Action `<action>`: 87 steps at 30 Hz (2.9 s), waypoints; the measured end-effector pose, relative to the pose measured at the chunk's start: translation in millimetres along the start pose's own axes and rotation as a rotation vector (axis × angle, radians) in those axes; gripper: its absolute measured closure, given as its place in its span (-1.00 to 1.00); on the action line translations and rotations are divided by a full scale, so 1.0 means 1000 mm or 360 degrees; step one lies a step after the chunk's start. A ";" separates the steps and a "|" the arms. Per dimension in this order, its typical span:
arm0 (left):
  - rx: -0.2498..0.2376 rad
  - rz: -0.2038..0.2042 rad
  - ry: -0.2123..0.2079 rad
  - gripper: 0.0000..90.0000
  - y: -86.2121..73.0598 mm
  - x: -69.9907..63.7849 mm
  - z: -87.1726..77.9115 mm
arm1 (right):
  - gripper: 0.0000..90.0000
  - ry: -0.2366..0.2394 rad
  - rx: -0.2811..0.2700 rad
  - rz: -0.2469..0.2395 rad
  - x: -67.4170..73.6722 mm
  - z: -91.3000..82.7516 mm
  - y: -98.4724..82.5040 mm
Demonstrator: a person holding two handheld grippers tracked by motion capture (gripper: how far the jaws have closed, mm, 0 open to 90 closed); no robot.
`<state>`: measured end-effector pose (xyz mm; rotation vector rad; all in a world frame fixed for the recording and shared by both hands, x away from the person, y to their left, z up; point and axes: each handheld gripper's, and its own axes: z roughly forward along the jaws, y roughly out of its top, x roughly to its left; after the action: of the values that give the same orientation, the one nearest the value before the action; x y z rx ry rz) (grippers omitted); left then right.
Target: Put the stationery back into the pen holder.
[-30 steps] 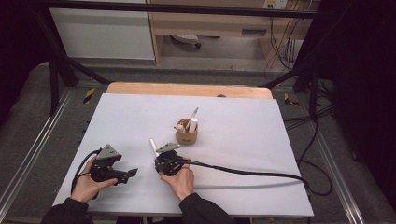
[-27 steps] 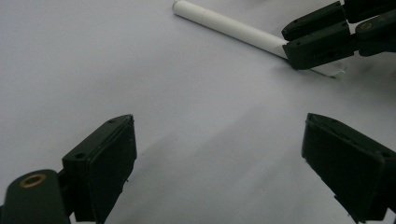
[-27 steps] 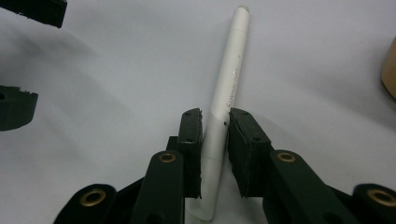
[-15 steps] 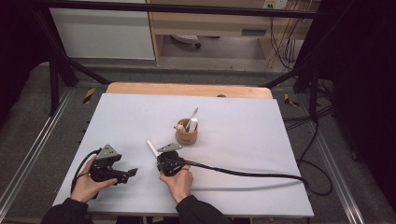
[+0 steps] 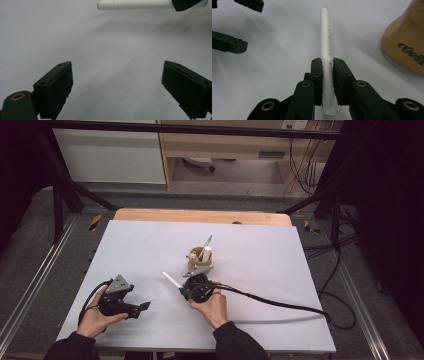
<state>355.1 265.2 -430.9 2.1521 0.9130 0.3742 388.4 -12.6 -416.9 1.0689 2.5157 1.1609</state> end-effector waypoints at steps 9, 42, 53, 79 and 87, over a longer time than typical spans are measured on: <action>0.0011 0.0295 -0.0025 -0.78 0.017 -0.022 0.008 | 0.76 0.0252 0.0107 -0.0096 -0.034 -0.032 -0.010; 0.0023 0.1357 -0.0099 -0.32 0.094 -0.114 0.067 | 0.76 0.0390 0.0254 -0.0214 -0.055 -0.079 -0.023; -0.0041 0.1652 -0.0059 0.27 0.098 -0.133 0.078 | 0.76 0.0415 0.0249 -0.0193 -0.055 -0.085 -0.021; -0.0054 0.1859 0.0046 0.72 0.095 -0.146 0.082 | 0.76 0.0395 0.0228 -0.0182 -0.054 -0.086 -0.021; -0.0017 0.1817 0.0050 0.73 0.096 -0.144 0.082 | 0.72 0.0380 0.0196 -0.0187 -0.054 -0.087 -0.022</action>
<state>343.5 75.6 -411.8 2.4581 -0.4101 0.9357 379.0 -110.4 -380.5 0.8386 2.8225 1.1772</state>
